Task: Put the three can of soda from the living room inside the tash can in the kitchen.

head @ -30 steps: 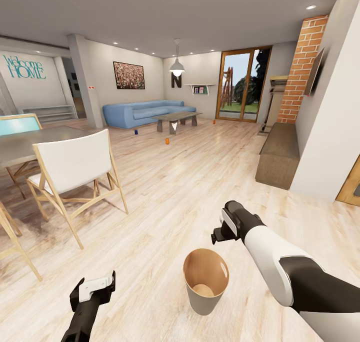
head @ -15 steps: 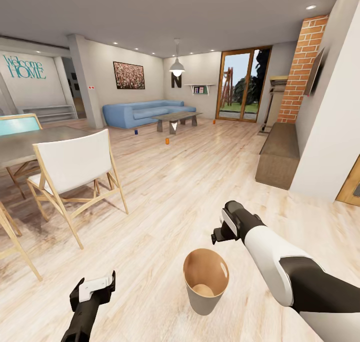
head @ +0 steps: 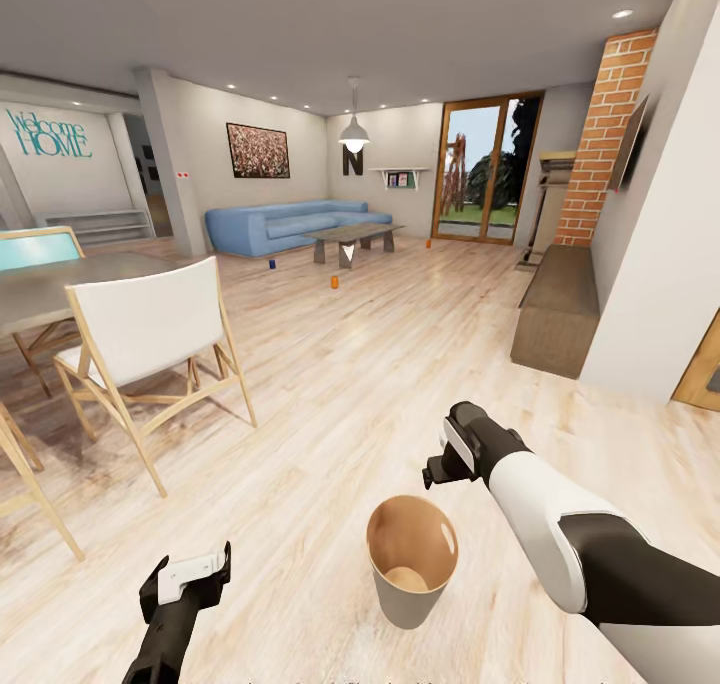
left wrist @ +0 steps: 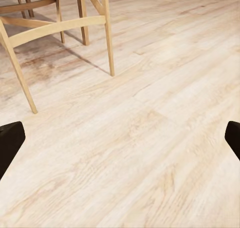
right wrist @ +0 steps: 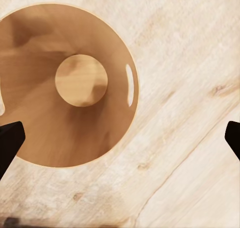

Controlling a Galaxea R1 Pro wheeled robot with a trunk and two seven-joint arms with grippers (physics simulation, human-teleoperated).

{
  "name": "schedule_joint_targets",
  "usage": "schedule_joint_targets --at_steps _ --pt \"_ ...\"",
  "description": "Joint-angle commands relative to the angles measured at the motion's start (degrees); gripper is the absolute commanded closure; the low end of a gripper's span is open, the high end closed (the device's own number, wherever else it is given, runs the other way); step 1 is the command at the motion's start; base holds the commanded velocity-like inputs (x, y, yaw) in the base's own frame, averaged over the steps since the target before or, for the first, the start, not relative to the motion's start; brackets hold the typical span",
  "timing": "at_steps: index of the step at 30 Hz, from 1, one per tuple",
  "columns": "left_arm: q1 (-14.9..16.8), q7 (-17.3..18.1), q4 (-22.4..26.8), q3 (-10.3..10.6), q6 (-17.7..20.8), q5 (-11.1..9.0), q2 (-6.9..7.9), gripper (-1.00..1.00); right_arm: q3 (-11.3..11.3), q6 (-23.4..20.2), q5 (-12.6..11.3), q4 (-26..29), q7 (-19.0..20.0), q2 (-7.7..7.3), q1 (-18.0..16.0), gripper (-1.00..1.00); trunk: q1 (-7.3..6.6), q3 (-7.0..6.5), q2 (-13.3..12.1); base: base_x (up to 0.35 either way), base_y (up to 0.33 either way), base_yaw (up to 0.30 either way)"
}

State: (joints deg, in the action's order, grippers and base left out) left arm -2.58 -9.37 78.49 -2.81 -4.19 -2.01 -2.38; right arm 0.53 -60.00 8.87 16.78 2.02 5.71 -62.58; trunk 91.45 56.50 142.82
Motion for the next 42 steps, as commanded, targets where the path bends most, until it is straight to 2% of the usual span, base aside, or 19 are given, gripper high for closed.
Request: schedule_joint_targets --at_steps 1,10,35,42 --pt "0.01 0.01 0.0 0.0 0.01 0.02 0.0 -1.0 0.0 0.0 0.0 0.0 0.0 0.0 0.0 -1.0 0.22 0.18 0.42 0.0 0.0 0.0" --pt "0.03 0.05 -0.01 0.0 0.05 0.07 0.01 -1.0 0.0 0.0 0.0 -0.05 0.0 0.0 0.0 -1.0 0.46 2.36 0.54 0.0 0.0 0.0" --pt "0.01 -0.03 -0.01 0.0 0.04 0.06 0.01 -1.0 0.1 0.0 0.08 -0.08 0.0 0.0 0.08 -1.0 1.1 10.02 0.87 0.0 0.0 0.0" --pt "0.01 -0.11 -0.01 0.0 -0.07 0.0 0.01 -1.0 -0.09 0.0 0.08 0.23 0.13 -0.24 0.08 -1.0 1.1 10.63 0.87 0.0 0.0 0.0"
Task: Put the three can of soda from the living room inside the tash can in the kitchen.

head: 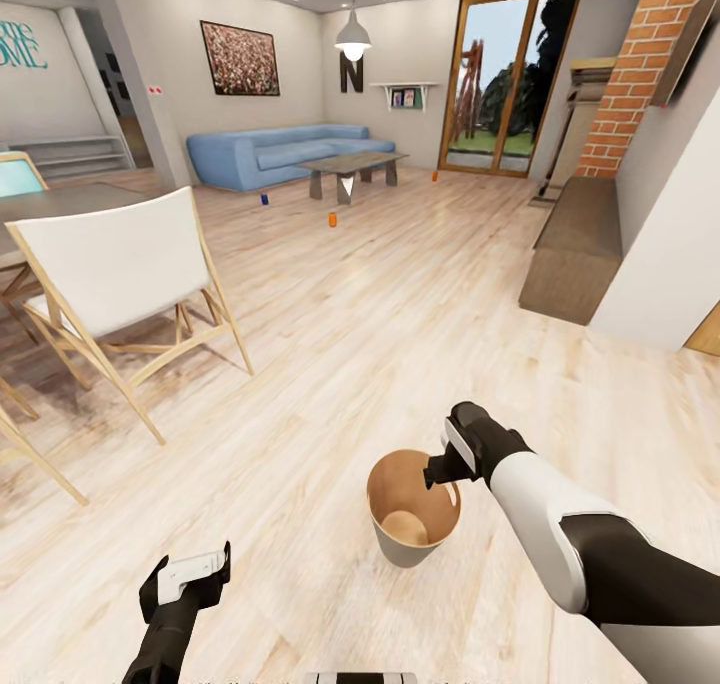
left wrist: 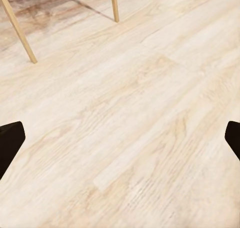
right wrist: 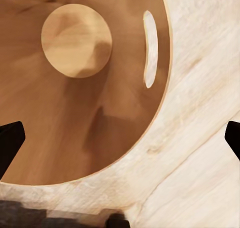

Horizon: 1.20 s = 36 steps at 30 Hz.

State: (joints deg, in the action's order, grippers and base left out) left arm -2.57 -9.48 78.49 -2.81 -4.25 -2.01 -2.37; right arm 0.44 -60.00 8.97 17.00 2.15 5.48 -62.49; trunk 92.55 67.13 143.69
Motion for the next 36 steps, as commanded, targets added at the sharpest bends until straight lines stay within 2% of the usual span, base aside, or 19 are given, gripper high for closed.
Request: schedule_joint_targets --at_steps 1,13,36 --pt "0.0 0.0 0.0 0.0 -0.01 0.02 0.0 -1.0 -0.02 0.0 -0.01 0.08 0.01 -0.04 0.0 -1.0 0.0 0.09 0.0 0.0 0.0 0.0" --pt "-0.07 -0.02 0.0 0.0 -0.05 0.02 -0.01 -1.0 0.06 0.0 0.14 0.55 0.12 -0.66 -0.03 -1.0 0.0 0.67 0.0 0.0 0.0 0.0" --pt "-0.01 -0.02 0.0 0.06 -0.05 0.07 0.0 -1.0 0.07 0.93 0.09 0.81 0.25 -0.67 0.0 -1.0 0.0 0.87 0.0 0.0 0.0 0.0"
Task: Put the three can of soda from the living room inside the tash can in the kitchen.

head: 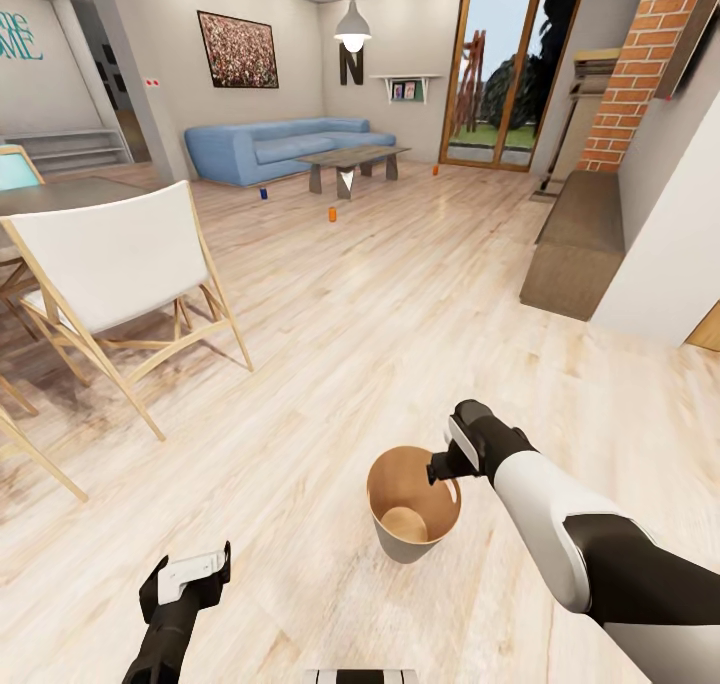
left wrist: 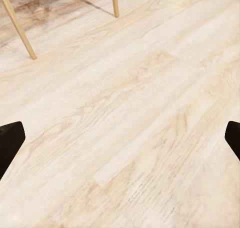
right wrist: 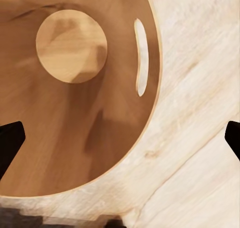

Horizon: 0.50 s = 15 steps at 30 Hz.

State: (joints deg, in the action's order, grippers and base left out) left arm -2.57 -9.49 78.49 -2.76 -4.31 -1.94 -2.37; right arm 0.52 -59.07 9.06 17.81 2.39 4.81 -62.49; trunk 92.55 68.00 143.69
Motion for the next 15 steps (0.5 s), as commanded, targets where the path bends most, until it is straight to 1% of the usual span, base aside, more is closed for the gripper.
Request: schedule_joint_targets --at_steps 1,15 --pt "0.01 0.0 0.0 -0.01 0.0 -0.02 0.0 -1.0 0.0 0.13 0.0 -0.01 0.0 0.01 0.0 -1.0 0.0 0.0 0.0 0.0 0.0 0.0" --pt "0.02 0.0 0.0 0.01 0.0 -0.03 -0.01 -1.0 -0.07 0.57 -0.09 -0.13 0.02 0.21 0.0 -1.0 0.0 0.0 0.0 0.0 0.0 0.0"
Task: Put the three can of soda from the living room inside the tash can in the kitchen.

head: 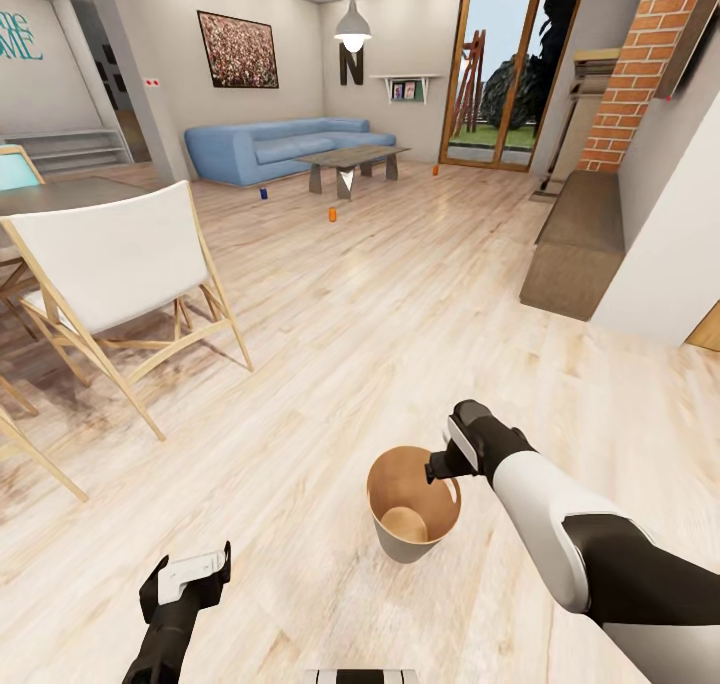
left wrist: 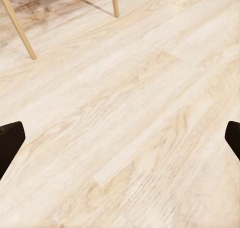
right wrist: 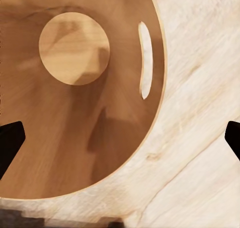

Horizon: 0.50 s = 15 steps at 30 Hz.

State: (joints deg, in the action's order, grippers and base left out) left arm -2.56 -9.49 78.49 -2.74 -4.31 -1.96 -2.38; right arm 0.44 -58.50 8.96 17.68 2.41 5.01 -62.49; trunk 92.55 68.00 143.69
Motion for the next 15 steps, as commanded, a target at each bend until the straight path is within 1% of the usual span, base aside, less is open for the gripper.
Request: schedule_joint_targets --at_steps 1,10,15 --pt "-0.02 0.0 0.0 0.0 0.0 0.01 0.0 -1.0 0.02 -0.01 0.02 0.0 -0.03 0.05 0.0 -1.0 0.0 0.0 0.0 0.0 0.0 0.0" --pt "-0.02 0.0 0.0 0.02 0.0 0.02 0.0 -1.0 0.03 -0.03 0.08 -0.01 -0.11 0.19 0.0 -1.0 0.0 0.01 0.0 0.0 0.0 0.0" --pt "-0.04 0.0 0.0 0.02 0.0 0.03 0.01 -1.0 0.0 -0.04 0.09 -0.02 -0.17 0.13 0.0 -1.0 0.0 0.28 0.0 0.0 0.0 0.0"
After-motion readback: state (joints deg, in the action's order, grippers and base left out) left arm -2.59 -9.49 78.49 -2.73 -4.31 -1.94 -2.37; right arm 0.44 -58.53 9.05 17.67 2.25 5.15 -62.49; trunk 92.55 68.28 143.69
